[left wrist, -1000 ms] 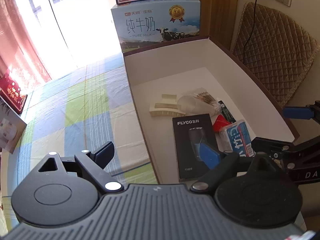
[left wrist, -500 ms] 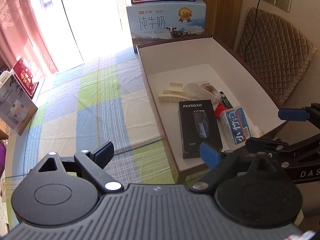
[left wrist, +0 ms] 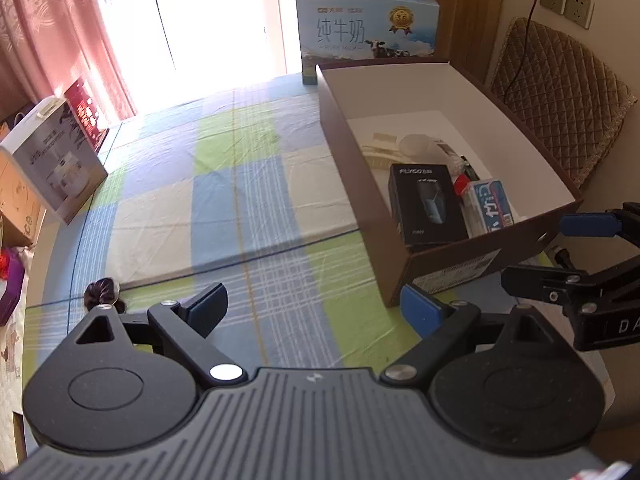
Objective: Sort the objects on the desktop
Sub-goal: 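Withdraw both tools from the brown box back over the table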
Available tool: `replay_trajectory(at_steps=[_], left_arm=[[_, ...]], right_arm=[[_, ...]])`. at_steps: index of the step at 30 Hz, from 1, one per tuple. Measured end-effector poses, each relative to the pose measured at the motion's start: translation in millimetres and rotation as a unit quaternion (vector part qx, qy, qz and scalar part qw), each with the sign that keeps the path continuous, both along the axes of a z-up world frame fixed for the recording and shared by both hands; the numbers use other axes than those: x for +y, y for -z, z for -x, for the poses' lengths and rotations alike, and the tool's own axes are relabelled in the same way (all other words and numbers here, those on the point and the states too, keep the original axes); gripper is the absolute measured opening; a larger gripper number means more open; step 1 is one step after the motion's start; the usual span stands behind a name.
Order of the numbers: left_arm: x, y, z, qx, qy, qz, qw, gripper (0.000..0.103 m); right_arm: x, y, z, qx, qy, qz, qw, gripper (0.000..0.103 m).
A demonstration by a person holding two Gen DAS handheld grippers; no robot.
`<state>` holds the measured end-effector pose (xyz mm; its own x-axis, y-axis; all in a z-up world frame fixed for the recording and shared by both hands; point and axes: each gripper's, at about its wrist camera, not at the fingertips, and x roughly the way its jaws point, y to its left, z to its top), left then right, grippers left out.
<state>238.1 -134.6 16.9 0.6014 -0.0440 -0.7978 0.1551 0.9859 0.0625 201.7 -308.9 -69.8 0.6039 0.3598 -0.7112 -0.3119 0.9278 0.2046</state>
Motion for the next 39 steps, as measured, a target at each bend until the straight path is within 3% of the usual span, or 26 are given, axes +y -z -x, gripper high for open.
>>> replay_trajectory(at_steps=[27,39], left_arm=[[126.4,22.1,68.6,0.033,-0.107,-0.007,0.9937,0.092],[173.5,31.7,76.2,0.042,-0.145,-0.01,0.9885,0.092]], right_arm=[[117.6,35.7,21.8,0.052,-0.096,-0.001,0.994,0.098],[164.1,52.5,14.7,0.068,-0.126,0.003,0.99,0.098]])
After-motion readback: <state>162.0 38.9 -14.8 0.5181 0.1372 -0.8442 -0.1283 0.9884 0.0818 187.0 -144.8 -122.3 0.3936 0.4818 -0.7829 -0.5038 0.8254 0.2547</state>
